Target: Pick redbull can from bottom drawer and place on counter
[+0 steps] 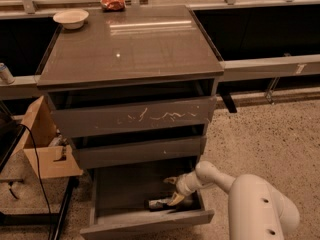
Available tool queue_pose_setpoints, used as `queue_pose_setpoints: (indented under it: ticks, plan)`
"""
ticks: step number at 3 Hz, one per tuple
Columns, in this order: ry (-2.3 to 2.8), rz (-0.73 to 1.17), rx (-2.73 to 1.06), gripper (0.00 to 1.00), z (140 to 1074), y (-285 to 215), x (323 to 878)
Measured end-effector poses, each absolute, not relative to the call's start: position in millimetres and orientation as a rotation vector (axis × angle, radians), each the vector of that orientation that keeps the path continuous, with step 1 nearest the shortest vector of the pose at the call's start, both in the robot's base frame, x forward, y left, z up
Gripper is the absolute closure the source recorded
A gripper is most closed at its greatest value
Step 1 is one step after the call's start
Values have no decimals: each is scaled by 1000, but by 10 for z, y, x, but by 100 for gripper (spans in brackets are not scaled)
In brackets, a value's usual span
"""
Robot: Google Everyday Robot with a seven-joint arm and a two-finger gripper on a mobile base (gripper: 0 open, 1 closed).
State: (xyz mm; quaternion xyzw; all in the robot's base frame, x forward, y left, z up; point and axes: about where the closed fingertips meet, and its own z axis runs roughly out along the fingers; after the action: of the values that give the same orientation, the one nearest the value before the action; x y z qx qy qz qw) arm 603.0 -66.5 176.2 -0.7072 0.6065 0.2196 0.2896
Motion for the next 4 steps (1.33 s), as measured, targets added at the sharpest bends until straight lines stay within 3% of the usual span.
queue_pose_setpoints:
  ticks: [4]
  plan:
    - [1638,673,-1930,36,1336,-551,5892]
